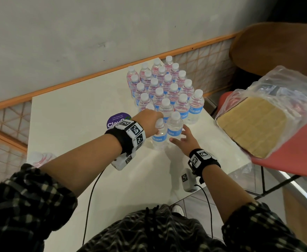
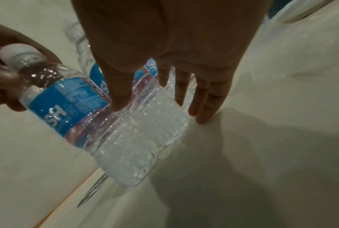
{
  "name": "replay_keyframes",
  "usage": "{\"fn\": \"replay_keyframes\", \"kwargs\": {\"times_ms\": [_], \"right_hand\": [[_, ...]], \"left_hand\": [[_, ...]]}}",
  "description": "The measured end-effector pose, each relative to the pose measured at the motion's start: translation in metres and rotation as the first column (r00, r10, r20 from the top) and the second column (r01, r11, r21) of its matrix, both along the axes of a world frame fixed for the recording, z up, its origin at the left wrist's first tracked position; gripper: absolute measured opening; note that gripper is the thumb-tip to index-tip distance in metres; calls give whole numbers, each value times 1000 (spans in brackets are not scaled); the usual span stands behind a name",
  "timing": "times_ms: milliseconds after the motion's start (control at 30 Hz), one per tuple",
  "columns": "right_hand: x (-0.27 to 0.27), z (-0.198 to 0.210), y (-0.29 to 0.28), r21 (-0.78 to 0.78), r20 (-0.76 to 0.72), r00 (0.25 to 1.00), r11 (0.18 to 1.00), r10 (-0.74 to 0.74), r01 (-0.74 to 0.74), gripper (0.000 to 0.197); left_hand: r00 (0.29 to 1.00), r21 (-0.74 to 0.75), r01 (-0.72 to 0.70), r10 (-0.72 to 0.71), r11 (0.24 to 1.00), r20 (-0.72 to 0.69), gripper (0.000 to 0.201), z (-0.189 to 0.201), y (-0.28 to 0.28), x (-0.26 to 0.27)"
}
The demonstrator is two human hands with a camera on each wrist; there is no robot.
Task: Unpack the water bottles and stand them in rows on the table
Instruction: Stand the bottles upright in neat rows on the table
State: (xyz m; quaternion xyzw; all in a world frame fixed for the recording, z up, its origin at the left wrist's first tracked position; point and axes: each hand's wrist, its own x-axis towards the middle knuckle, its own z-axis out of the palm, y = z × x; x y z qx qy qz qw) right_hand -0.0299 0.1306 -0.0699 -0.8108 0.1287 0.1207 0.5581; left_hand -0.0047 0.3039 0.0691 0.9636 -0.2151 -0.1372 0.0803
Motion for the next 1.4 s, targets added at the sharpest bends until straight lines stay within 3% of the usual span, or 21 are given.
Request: {"fn": "replay_keyframes", "kwargs": {"times_ms": [100, 167, 333, 467, 633, 733, 833, 933, 1033, 1167, 1267, 1400], "right_hand": [[0, -1, 4, 69, 128, 988, 995, -81, 73, 84], [1, 0, 5, 21, 199, 973, 993, -114, 112, 82], [6, 12, -5, -60, 257, 966, 998, -21, 38, 71], [2, 15, -18, 9, 204, 977, 998, 54, -57, 70], [-5, 18, -19, 82, 174, 984, 995, 48, -63, 70], [-1, 23, -14, 66, 201, 979, 997, 22, -35, 70], [4, 24, -14, 56, 183, 983, 998, 21, -32, 73], [3, 18, -17, 91, 119, 993, 995, 19, -30, 74], [2, 8, -15, 130, -16, 1000, 992, 2, 0, 73], [0, 0, -10, 155, -73, 997, 987, -31, 42, 64], [0, -2, -10, 140, -80, 997, 990, -23, 34, 64], [3, -1, -13, 103, -108, 994, 995, 7, 4, 67]], "left_hand": [[1000, -9, -21, 21, 1000, 6, 36, -1, -1, -1], [999, -4, -32, 32, 999, 11, 38, -1, -2, -1], [998, -23, -61, 61, 998, -7, 45, -3, -3, 1], [996, -25, -87, 87, 996, -17, 45, -3, -5, 3], [993, -58, -117, 117, 991, -15, 49, -6, -2, 0], [979, -173, -201, 202, 964, -10, 64, -13, 3, -6], [953, -226, -297, 303, 928, -9, 55, -24, 12, -14], [928, -128, -372, 365, 919, -75, 43, -38, 20, -17], [883, -51, -441, 424, 896, -201, 53, -54, 19, -16], [776, -130, -576, 490, 807, -397, 82, -77, 10, -15], [761, -228, -605, 469, 763, -450, 69, -88, 2, -16], [787, -259, -593, 481, 763, -386, 67, -98, 3, -17]]}}
